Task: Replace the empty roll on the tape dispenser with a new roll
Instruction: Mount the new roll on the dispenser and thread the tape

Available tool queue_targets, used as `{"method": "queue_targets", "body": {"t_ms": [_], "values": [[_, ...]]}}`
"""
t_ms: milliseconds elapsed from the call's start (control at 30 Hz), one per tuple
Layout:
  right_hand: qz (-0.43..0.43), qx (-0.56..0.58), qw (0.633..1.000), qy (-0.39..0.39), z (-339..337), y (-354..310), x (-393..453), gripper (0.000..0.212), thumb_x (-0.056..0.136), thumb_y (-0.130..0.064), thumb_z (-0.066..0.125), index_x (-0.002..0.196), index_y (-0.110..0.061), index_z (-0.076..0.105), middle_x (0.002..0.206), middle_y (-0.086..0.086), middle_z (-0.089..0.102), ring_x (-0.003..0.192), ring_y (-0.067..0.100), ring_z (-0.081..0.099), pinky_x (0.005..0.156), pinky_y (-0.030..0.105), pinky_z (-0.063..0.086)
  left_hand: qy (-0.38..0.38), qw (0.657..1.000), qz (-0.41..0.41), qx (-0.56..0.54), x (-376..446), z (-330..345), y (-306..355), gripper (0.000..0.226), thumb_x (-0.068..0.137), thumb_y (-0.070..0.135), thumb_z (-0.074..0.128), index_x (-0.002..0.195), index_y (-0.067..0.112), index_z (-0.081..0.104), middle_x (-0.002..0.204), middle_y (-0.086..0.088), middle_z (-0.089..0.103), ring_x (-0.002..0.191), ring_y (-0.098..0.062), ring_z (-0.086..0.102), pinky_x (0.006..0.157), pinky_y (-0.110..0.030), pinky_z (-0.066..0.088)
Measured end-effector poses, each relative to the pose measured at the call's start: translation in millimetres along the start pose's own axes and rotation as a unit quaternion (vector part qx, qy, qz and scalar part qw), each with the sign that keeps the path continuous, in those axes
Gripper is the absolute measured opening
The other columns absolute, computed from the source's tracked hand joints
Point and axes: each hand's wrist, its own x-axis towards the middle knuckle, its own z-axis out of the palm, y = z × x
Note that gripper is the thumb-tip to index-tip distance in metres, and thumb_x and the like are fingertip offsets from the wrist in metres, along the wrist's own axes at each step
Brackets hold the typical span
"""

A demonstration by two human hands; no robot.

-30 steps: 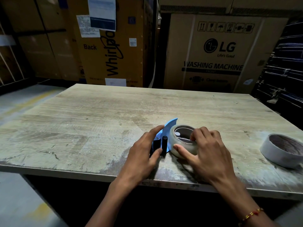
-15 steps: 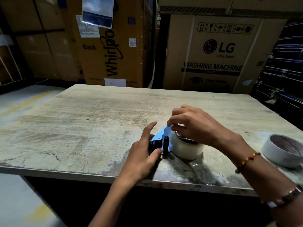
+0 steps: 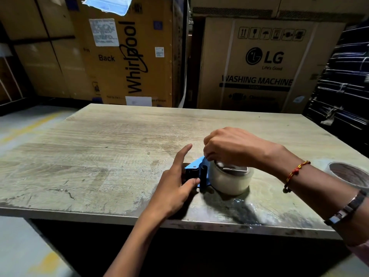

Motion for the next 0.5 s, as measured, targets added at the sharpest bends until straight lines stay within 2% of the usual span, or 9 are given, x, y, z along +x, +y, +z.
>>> {"method": "queue_targets", "body": {"t_ms": [100,233,400,500], "values": [[-0.007,-0.008,1.000,-0.009,-1,-2,4,0.011,0.095,-0.031,0.065,0.096,-0.023,0.073,0.093,-0.007,0.070,0.080,0.016,0.065,0.061,0.034,0.054,-0.001,1.000,-0.006,0.004,0,-1,1,0.084,0.090,0.013,0.068,0.147,0.051,0.019,0.083,-0.003,0.070,0.077,-0.022,0.068,0.077,-0.034,0.053],[-0.010,-0.045,0.999,-0.011,-1,-6,7,0.013,0.095,-0.030,0.064,0.091,-0.020,0.071,0.090,-0.002,0.071,0.075,0.019,0.066,0.056,0.032,0.053,0.005,1.000,-0.012,0.011,0,0,3,0.086,0.090,0.014,0.068,0.148,0.052,0.018,0.079,0.005,0.067,0.073,-0.014,0.067,0.071,-0.024,0.051],[-0.013,-0.069,0.997,-0.008,-1,-10,7,0.015,0.098,-0.024,0.057,0.094,-0.015,0.068,0.092,0.002,0.068,0.078,0.023,0.064,0.056,0.032,0.049,0.008,1.000,-0.016,0.016,-1,0,4,0.084,0.091,0.013,0.068,0.149,0.050,0.019,0.075,0.010,0.062,0.068,-0.006,0.062,0.067,-0.016,0.046],[-0.025,-0.066,0.997,0.012,2,-12,2,0.013,0.097,-0.022,0.056,0.097,-0.014,0.067,0.093,0.001,0.066,0.082,0.024,0.063,0.060,0.035,0.050,0.012,0.999,-0.013,0.026,-2,-1,6,0.083,0.090,0.015,0.068,0.148,0.050,0.020,0.071,0.011,0.059,0.064,-0.007,0.059,0.065,-0.021,0.047]]}}
